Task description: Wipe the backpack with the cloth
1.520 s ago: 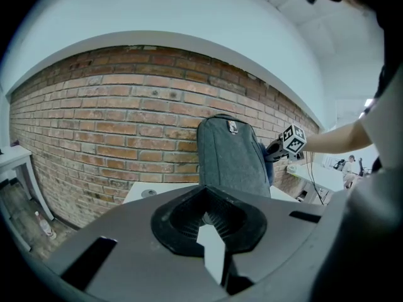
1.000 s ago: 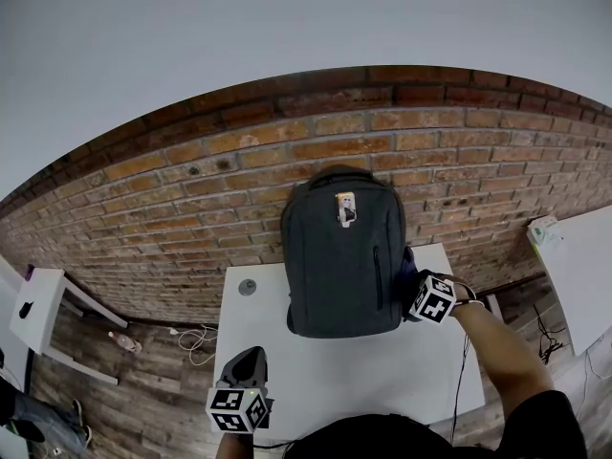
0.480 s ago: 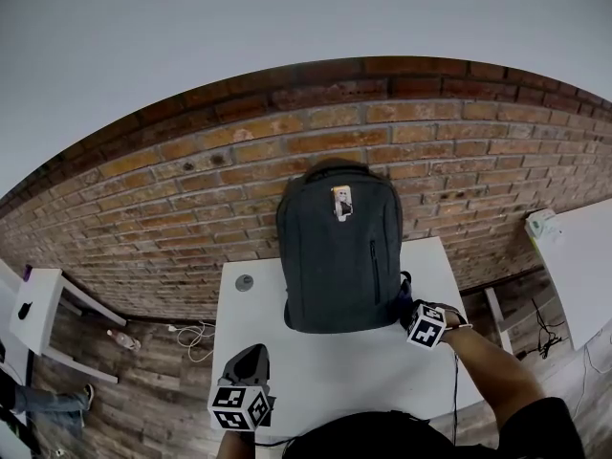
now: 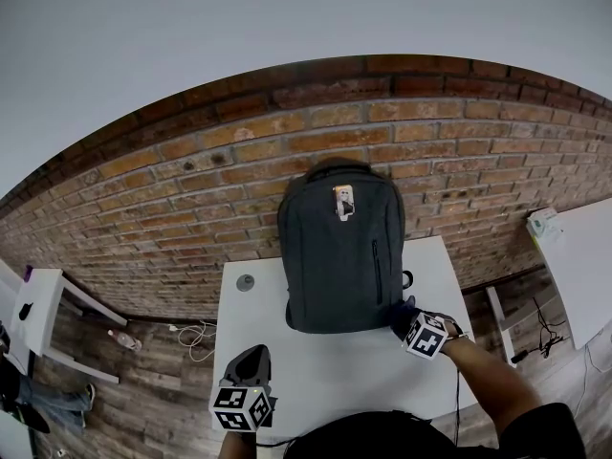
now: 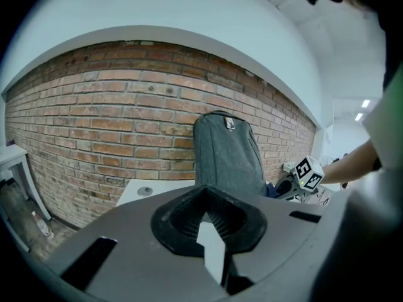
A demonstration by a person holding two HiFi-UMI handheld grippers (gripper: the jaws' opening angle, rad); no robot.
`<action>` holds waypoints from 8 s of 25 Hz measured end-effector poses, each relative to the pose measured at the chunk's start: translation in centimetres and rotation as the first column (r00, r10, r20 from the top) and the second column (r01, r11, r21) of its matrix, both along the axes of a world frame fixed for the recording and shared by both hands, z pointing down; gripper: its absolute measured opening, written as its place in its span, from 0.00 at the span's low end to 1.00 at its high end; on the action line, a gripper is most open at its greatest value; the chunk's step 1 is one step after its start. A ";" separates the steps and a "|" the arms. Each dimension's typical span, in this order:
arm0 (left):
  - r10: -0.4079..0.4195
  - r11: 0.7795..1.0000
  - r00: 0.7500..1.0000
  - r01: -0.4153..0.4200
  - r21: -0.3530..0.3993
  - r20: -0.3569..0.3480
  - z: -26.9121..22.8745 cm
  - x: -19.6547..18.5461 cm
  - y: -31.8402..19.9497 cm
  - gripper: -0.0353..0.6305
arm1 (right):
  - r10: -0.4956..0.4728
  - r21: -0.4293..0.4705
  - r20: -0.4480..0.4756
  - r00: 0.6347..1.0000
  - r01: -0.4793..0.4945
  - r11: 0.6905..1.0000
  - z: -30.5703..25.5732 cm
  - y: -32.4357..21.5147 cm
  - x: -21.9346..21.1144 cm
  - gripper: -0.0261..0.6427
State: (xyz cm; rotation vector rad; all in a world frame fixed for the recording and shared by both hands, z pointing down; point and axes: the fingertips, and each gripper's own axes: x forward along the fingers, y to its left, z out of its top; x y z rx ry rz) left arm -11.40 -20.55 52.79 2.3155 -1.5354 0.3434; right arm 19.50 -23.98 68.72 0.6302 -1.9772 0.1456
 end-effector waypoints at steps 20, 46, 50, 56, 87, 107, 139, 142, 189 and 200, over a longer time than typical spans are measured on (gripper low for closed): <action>-0.005 1.000 1.000 0.005 -0.011 -0.011 0.4 -0.3 -0.1 0.05 | 0.123 0.211 0.165 0.979 -0.157 0.965 -9.8 -7.2 0.5 0.10; -0.041 0.999 0.999 0.041 -0.008 -0.004 0.3 -1.3 0.7 0.05 | 0.198 0.401 0.351 0.915 -0.338 0.851 -26.9 -20.3 1.9 0.10; -0.061 0.998 0.998 0.061 -0.011 -0.001 0.5 -2.2 1.0 0.05 | 0.201 0.413 0.354 0.914 -0.346 0.842 -28.2 -21.5 1.3 0.10; -0.069 0.997 0.998 0.069 -0.018 -0.004 0.8 -2.7 0.9 0.05 | 0.172 0.458 0.351 0.921 -0.329 0.826 -29.8 -22.0 -0.2 0.10; -0.078 0.997 0.997 0.077 -0.032 -0.026 1.5 -3.2 1.5 0.05 | 0.113 0.335 0.287 0.951 -0.210 0.919 -24.1 -20.4 -6.8 0.10; -0.049 0.998 0.999 0.049 -0.037 -0.023 1.7 -2.2 1.0 0.05 | 0.077 0.331 0.403 0.912 -0.223 0.917 -17.9 -13.1 -6.7 0.10; -0.002 0.998 1.000 0.001 -0.060 -0.015 2.1 -1.5 1.4 0.05 | 0.297 0.016 0.243 0.923 -0.310 0.951 -1.6 -1.8 -3.3 0.10; 0.001 0.998 1.000 -0.002 -0.067 -0.014 2.2 -1.8 1.6 0.05 | 0.305 -0.007 0.225 0.926 -0.311 0.950 -0.6 -1.4 -3.8 0.10; -0.082 0.995 0.996 0.080 -0.063 -0.024 2.4 -4.6 2.4 0.05 | 0.108 0.140 0.323 0.940 -0.161 0.977 -19.1 -16.7 -11.0 0.10; -0.079 0.994 0.997 0.077 -0.072 -0.022 2.7 -4.5 1.9 0.05 | 0.124 0.231 0.335 0.934 -0.209 0.950 -25.4 -22.8 -12.1 0.10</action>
